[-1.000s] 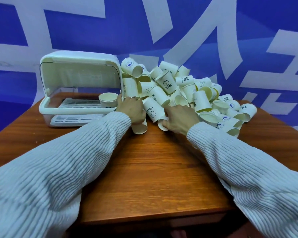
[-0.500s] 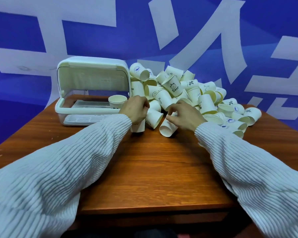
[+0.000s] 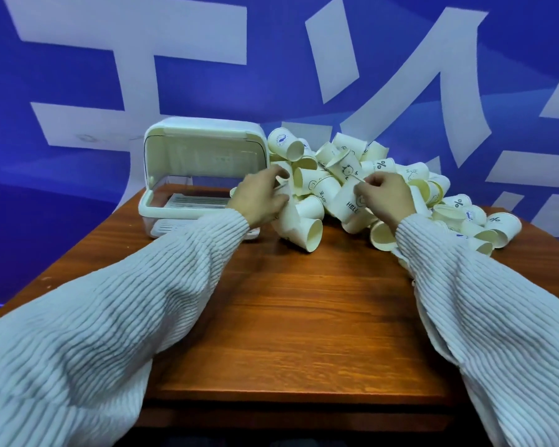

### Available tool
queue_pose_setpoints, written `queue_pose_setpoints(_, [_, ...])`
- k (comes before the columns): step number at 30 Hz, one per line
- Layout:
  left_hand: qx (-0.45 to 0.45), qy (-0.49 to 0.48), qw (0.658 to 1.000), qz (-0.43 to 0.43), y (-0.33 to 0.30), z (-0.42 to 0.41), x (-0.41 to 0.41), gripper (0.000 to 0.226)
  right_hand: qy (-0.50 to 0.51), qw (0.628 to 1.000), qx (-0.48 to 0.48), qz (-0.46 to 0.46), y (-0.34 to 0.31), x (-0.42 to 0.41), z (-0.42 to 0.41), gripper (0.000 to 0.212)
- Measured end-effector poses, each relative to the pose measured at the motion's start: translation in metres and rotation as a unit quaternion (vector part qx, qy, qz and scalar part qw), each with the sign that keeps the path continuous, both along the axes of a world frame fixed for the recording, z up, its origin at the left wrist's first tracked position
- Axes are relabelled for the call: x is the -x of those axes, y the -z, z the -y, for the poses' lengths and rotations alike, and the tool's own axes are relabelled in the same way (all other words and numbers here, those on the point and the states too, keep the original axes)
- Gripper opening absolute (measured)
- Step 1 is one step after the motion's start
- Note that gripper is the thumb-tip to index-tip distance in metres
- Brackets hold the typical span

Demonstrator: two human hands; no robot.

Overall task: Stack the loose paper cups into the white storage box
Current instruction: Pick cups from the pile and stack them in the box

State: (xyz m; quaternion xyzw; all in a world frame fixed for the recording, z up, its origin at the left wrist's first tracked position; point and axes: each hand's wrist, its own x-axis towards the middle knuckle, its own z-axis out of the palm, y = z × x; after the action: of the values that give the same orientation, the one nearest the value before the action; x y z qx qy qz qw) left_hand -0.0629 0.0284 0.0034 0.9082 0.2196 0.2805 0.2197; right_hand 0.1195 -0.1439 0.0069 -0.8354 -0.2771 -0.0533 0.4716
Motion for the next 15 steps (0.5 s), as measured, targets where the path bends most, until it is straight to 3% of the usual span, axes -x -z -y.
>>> queue_pose_setpoints(3, [0.006,-0.048,0.993,0.107,-0.017,-0.018,0.014,0.038,-0.066,0.995,-0.053,0.053,-0.017,0.017,-0.022,0.015])
queue_pose_setpoints(9, [-0.040,-0.153,0.963,0.219,-0.024,-0.054,0.037,0.029,-0.152,0.975,-0.014,0.161,-0.021,0.045,-0.091,0.018])
queue_pose_setpoints(12, [-0.044,-0.165,0.952,0.253,-0.017,-0.069,0.048,0.028,-0.198,0.962,0.045,0.181,-0.019,0.059,-0.121,0.019])
queue_pose_setpoints(15, [-0.044,-0.171,0.950,0.257,-0.011,-0.080,0.055,0.027,-0.205,0.931,0.173,0.249,-0.012,0.070,-0.143,0.033])
